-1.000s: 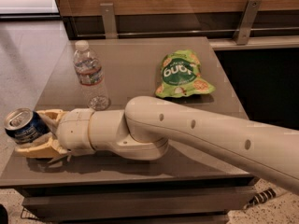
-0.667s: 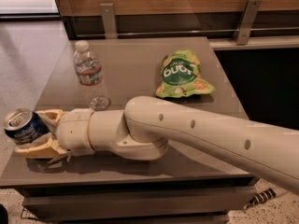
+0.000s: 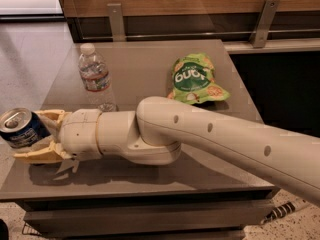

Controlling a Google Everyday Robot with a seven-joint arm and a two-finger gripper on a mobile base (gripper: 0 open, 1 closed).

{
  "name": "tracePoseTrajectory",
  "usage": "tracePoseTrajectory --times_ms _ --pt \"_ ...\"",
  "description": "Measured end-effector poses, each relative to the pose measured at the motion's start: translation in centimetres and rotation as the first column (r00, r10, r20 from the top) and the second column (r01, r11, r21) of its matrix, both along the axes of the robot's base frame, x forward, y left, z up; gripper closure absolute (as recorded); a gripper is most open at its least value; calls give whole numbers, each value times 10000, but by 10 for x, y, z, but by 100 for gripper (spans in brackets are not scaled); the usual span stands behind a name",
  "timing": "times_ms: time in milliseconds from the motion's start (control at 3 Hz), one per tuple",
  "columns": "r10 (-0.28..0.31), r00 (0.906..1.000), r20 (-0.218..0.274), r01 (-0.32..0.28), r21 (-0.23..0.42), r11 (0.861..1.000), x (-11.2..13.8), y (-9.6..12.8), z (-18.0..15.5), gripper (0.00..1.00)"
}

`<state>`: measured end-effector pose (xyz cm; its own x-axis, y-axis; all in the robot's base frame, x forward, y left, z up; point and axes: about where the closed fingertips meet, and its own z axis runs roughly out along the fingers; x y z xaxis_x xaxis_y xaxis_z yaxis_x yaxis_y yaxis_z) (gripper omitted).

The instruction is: Pick pepsi can

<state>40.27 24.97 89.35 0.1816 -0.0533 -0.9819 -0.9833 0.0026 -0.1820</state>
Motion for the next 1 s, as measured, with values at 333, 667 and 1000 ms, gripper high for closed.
tracePoseTrajectory --times_ms 333,667,1000 --pt "-16 9989 461 15 20 10000 -4 -6 30 100" --pt "-94 9942 1075 100 -48 9999 -13 -10 60 100" --pt "-231 9837 1783 254 -106 9996 -26 -16 88 100"
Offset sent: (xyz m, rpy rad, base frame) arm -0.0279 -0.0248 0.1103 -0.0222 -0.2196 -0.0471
